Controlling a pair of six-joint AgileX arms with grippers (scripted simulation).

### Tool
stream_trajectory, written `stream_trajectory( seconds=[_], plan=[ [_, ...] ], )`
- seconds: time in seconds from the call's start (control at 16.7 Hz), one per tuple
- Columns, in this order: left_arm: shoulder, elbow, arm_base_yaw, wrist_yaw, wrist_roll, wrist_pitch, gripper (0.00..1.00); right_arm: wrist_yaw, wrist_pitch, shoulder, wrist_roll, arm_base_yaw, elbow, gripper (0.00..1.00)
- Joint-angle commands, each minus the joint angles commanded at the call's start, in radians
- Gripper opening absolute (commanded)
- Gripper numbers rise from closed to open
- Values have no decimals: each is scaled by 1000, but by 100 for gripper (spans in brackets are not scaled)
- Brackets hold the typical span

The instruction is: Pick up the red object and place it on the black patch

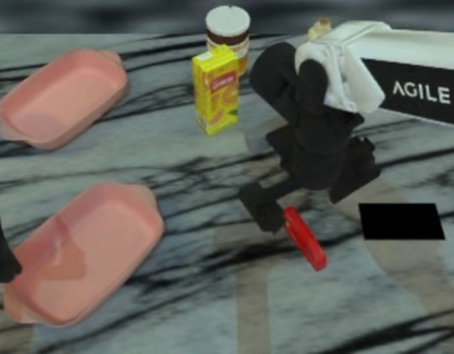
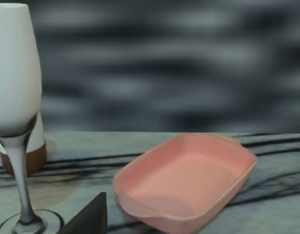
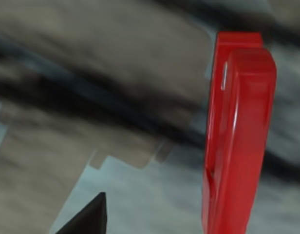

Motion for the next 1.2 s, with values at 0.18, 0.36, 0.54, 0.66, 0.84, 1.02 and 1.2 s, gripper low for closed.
stream_trajectory(
  seconds=[0.18, 0.36, 0.54, 0.66, 0.84, 1.02, 1.2],
  plan=[
    [0, 0, 0, 0, 0, 0, 100, 0, 134, 43, 3, 2, -85, 100],
    [0, 0, 0, 0, 0, 0, 100, 1, 180, 64, 4, 4, -121, 100],
    [0, 0, 0, 0, 0, 0, 100, 1, 180, 64, 4, 4, -121, 100],
    [0, 0, 0, 0, 0, 0, 100, 1, 180, 64, 4, 4, -121, 85],
    [0, 0, 0, 0, 0, 0, 100, 1, 180, 64, 4, 4, -121, 62],
    [0, 0, 0, 0, 0, 0, 100, 1, 180, 64, 4, 4, -121, 40],
    [0, 0, 0, 0, 0, 0, 100, 1, 180, 64, 4, 4, -121, 17]
  ],
)
